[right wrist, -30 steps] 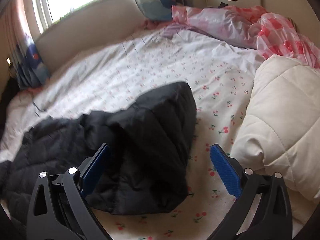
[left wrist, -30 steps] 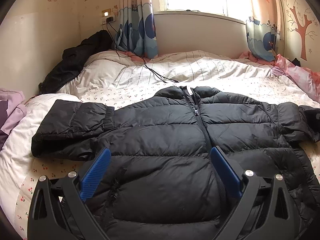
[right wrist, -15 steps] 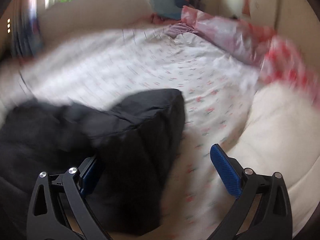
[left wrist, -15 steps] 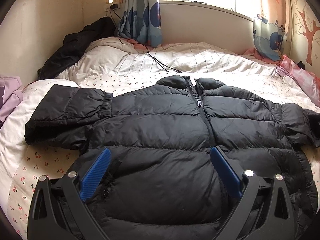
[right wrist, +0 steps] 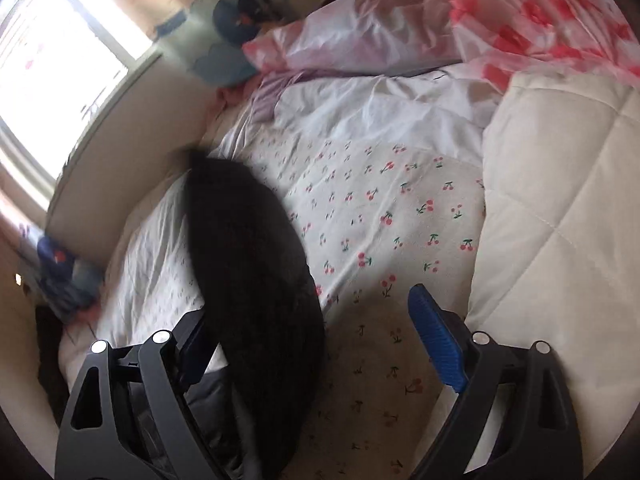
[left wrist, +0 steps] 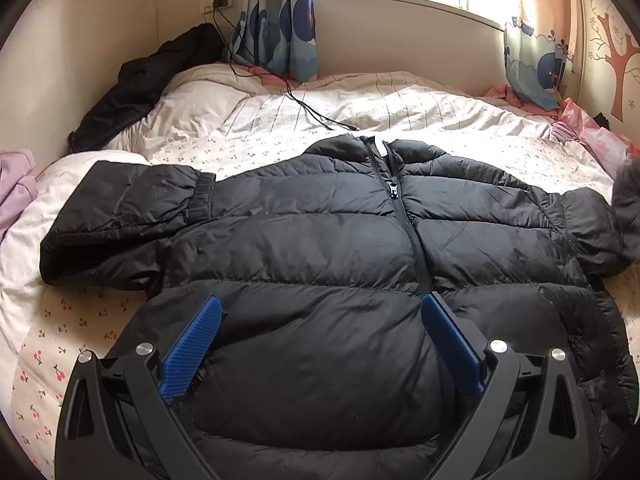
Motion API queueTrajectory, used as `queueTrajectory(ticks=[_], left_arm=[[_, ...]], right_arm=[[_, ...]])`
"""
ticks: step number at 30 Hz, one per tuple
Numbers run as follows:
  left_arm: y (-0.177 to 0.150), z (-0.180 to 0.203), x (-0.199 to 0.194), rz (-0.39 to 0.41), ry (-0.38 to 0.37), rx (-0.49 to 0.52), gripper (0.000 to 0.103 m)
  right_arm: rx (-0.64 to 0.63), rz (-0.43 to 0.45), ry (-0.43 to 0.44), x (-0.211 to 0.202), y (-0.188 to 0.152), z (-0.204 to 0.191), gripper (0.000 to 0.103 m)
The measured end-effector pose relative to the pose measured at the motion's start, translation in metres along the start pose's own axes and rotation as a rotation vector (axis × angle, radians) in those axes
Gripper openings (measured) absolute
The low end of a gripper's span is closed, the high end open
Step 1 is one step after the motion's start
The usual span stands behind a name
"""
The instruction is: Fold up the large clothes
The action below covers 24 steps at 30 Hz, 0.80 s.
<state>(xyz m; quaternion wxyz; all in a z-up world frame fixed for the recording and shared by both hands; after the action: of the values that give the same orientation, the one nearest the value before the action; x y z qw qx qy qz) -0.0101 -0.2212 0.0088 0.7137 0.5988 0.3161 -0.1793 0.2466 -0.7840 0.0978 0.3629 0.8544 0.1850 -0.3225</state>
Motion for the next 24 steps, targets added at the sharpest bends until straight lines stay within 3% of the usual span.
queueTrajectory(ticks=[5, 10, 11, 14, 15, 18, 24], left_arm=[[-0.003, 0.0, 0.004, -0.012, 0.008, 0.0, 0.096], [-0.003, 0.003, 0.009, -0.024, 0.007, 0.0, 0.096], [-0.004, 0.004, 0.009, -0.027, 0.009, 0.005, 0.096], [-0.004, 0.005, 0.01, -0.03, 0.007, 0.008, 0.096], [-0.004, 0.005, 0.011, -0.033, 0.001, 0.003, 0.096], [-0.005, 0.006, 0.013, -0.041, -0.013, -0.01, 0.096], [-0.005, 0.004, 0.011, -0.037, -0.016, -0.019, 0.096]], right_arm=[[-0.059, -0.051, -0.061, 0.018, -0.003, -0.013, 0.093], [-0.177, -0.105, -0.161, 0.033, -0.007, -0.031, 0.093], [-0.18, -0.107, -0.146, 0.03, -0.01, -0.032, 0.093], [-0.089, -0.164, 0.092, -0.004, -0.037, -0.038, 0.093], [-0.123, -0.165, 0.083, -0.01, -0.044, -0.04, 0.093], [-0.257, -0.138, -0.054, -0.009, -0.061, -0.04, 0.093], [-0.252, -0.161, -0.234, 0.036, -0.047, -0.031, 0.096]])
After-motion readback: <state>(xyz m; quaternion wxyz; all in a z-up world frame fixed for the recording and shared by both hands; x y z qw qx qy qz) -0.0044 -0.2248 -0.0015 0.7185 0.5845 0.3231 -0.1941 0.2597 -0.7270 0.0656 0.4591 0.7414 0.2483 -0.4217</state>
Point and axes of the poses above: each gripper's, at about its wrist camera, not at the fingertips, and x roughly the way its jaws point, z to its right, y to its top, the point moved 5 cm from there along x, roughly the way its jaws point, and after that the axes turned 9 degrees about -y, right-handed, at the moved point
